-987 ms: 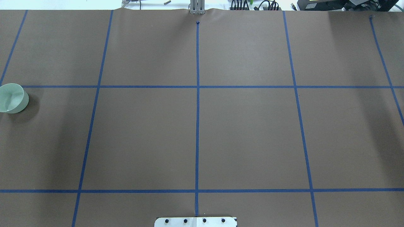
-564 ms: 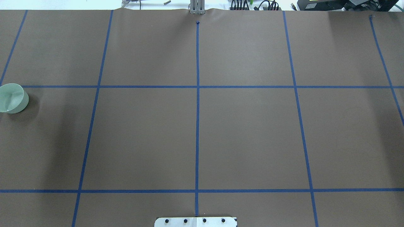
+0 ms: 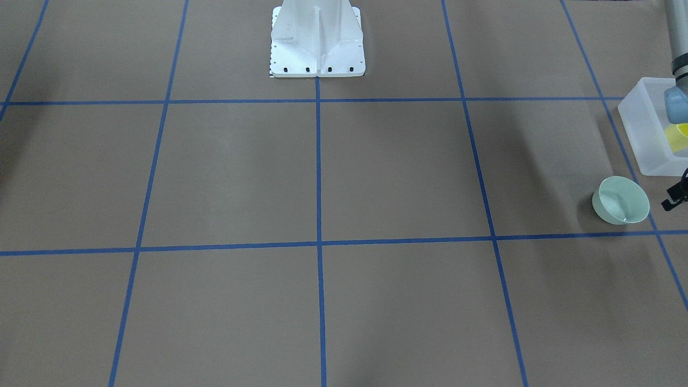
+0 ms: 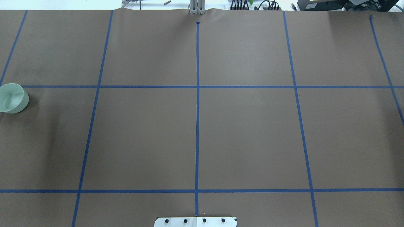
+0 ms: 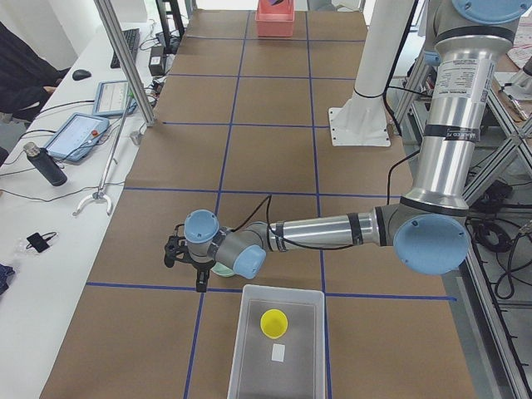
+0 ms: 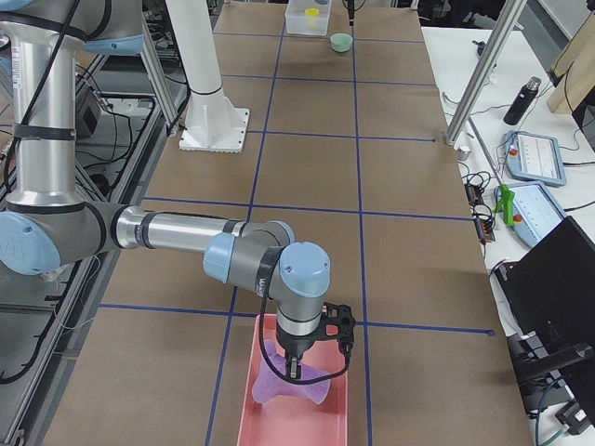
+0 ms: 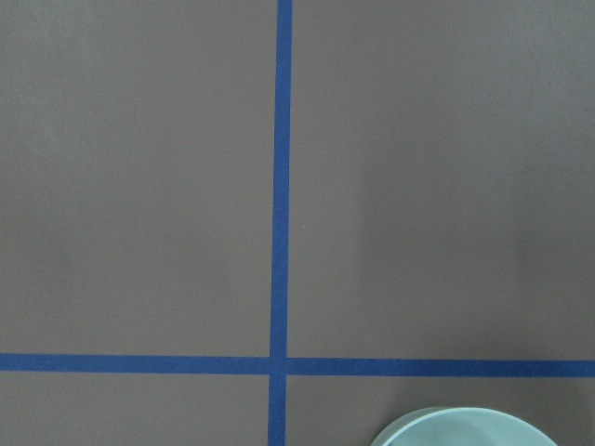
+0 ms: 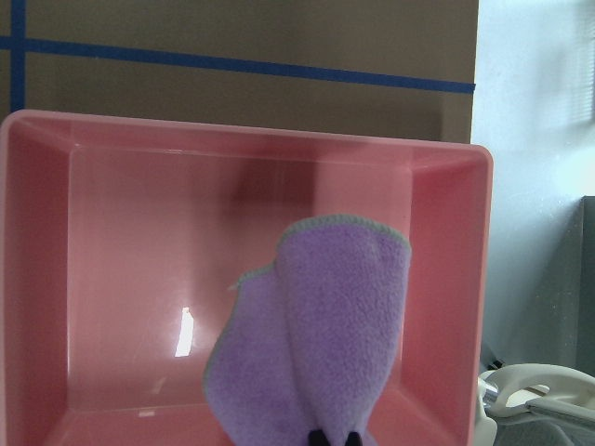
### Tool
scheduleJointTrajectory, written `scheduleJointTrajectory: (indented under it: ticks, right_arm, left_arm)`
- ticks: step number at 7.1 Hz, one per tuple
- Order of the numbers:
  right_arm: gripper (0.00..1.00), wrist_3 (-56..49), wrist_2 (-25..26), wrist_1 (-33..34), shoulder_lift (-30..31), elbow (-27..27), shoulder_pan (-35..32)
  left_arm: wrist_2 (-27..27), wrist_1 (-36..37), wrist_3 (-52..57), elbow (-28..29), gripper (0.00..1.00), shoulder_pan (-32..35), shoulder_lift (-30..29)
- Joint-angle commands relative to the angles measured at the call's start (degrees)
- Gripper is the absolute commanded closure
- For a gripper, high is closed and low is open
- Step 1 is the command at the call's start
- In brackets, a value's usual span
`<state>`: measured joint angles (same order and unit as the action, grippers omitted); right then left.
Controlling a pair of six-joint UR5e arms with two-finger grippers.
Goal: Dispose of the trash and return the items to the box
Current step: 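Release the cloth into the pink bin while the left gripper reaches the green bowl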
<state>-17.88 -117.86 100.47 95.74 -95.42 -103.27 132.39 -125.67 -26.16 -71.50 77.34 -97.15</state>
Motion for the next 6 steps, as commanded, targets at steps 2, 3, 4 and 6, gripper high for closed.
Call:
scheduleJointTrajectory:
  ticks: [2, 3, 4, 6]
  right_arm:
    - [0.01, 0.7, 1.7, -0.7, 0.3, 0.1, 0.0]
    - [0.0, 0.9, 1.7, -2.0, 0.6, 0.1, 0.0]
    - [0.0, 2.4, 1.5, -2.1, 0.1, 0.0, 0.0]
    - [0.0, 4.2, 0.8, -2.0, -1.2, -0.9, 0.0]
  left_arm:
    - [-0.1, -0.4, -0.2, 0.0, 0.02, -2.5, 0.3]
    - [-0.3, -0.4, -0.2, 0.1, 0.02, -2.9, 0.3]
    - [-1.7, -0.4, -0.2, 0.2, 0.02, -3.9, 0.3]
    - [-2.6, -0.4, -0.2, 0.4, 0.02, -5.9, 0.4]
